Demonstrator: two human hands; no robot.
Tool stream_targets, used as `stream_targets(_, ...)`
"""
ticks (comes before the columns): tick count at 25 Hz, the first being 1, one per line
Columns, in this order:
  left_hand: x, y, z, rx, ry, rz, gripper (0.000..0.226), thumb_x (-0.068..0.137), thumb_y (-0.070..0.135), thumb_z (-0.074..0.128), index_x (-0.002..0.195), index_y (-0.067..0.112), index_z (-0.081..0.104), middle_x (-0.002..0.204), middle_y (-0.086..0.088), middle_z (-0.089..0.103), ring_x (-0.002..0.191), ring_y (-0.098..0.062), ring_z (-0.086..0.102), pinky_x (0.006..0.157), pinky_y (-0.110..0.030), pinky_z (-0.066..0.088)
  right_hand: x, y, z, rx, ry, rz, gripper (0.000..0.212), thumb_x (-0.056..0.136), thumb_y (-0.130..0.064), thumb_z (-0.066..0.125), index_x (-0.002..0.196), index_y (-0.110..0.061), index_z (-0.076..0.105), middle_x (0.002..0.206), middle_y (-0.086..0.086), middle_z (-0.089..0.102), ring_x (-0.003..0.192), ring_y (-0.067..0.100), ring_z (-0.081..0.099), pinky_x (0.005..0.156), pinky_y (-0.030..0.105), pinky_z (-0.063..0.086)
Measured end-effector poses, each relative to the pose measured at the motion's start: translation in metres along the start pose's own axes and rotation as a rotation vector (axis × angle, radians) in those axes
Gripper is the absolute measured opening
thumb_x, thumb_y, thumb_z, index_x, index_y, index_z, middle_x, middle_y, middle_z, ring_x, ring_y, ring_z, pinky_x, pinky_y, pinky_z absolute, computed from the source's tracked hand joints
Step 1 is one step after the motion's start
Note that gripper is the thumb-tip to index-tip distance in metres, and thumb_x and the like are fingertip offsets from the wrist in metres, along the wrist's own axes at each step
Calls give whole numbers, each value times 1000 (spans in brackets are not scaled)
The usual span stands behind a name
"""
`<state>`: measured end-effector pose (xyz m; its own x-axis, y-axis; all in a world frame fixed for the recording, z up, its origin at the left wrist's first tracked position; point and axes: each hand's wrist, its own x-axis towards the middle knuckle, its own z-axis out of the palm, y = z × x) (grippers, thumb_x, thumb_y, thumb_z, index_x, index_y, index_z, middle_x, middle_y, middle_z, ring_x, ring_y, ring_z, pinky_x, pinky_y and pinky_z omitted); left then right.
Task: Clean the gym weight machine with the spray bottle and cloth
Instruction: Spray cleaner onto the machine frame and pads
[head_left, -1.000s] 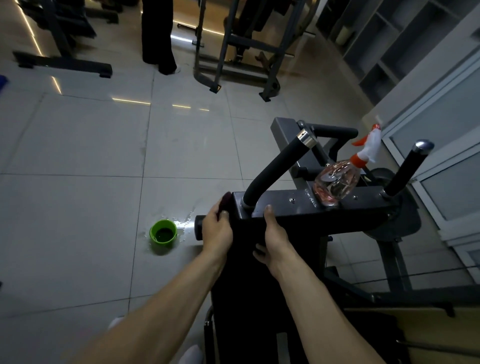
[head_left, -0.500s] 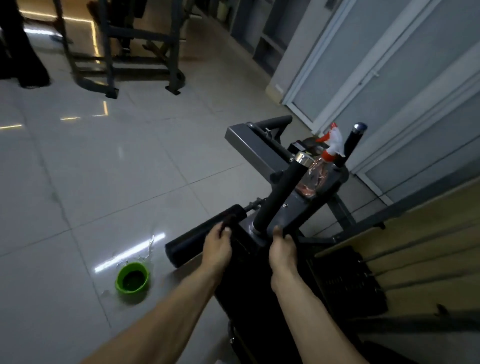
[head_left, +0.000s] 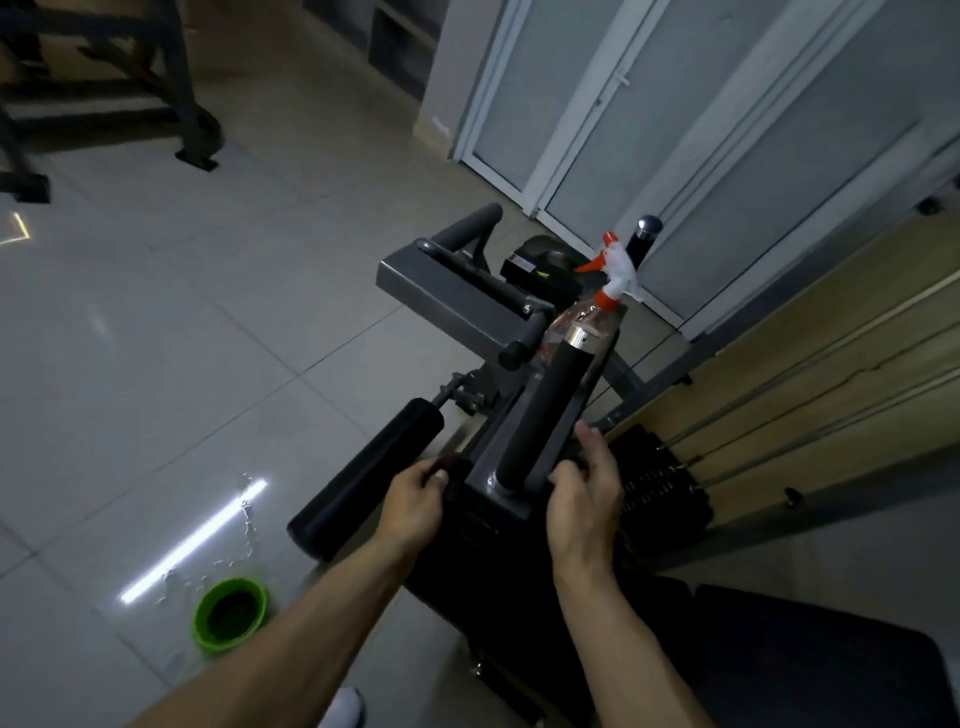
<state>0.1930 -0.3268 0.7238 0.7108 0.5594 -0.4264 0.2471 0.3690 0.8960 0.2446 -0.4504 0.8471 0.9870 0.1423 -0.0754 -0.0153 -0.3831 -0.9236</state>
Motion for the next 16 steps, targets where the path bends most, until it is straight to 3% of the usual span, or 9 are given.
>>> stream_targets(2, 10, 44, -6, -19, 102, 70, 24, 107, 15, 47, 115, 12, 69, 83, -2, 72, 73, -20, 67, 68, -33, 57, 28, -17, -3, 79, 106, 20, 58, 97, -2, 55, 148, -28, 49, 155, -5, 45, 144, 10, 41, 121, 38, 35)
stream_targets(4, 17, 100, -5, -52, 147, 160, 21, 108, 17, 46, 108, 12, 66, 84, -6, 69, 70, -18, 62, 61, -24, 51, 61, -34, -7, 120, 131, 7, 61, 98, -7, 64, 152, -25, 44, 157, -2, 44, 144, 12, 41, 115, 32, 40)
stream_targets(7, 27, 169, 8, -204, 31, 187, 21, 107, 18, 47, 102, 11, 66, 85, -22, 66, 68, -27, 61, 57, -31, 51, 117, -60, -6, 135, 72, -4, 76, 92, -14, 75, 157, -24, 36, 151, -3, 47, 135, 11, 48, 92, 18, 44)
stream_targets(9, 36, 201, 21, -222, -16, 161, 22, 107, 18, 48, 105, 4, 65, 82, -22, 62, 65, -27, 58, 48, -27, 47, 151, -74, -2, 91, 25, 0, 77, 86, -16, 79, 152, -28, 41, 139, -6, 55, 118, 11, 58, 88, 29, 54)
stream_targets(11, 43, 221, 30, -221, -37, 122, 22, 106, 20, 49, 110, 5, 65, 85, -23, 63, 71, -31, 61, 49, -28, 49, 176, -82, 4, 62, -8, 25, 53, 83, -15, 80, 132, -23, 60, 119, 0, 69, 104, 19, 68, 88, 45, 59)
stream_targets(13, 50, 237, 34, -212, -58, 107, 19, 106, 21, 50, 110, 13, 67, 89, -23, 66, 77, -34, 65, 54, -32, 52, 194, -84, 8, -3, -6, 31, 21, 83, -17, 78, 102, -20, 71, 96, 5, 77, 92, 26, 74, 89, 49, 59)
stream_targets(16, 64, 251, 30, -133, -85, 86, 20, 106, 23, 50, 108, 13, 67, 97, -30, 68, 78, -34, 65, 61, -36, 52, 200, -94, 10, -133, -7, 3, 15, 86, -32, 80, 94, -25, 71, 92, 1, 77, 85, 20, 74, 86, 45, 60)
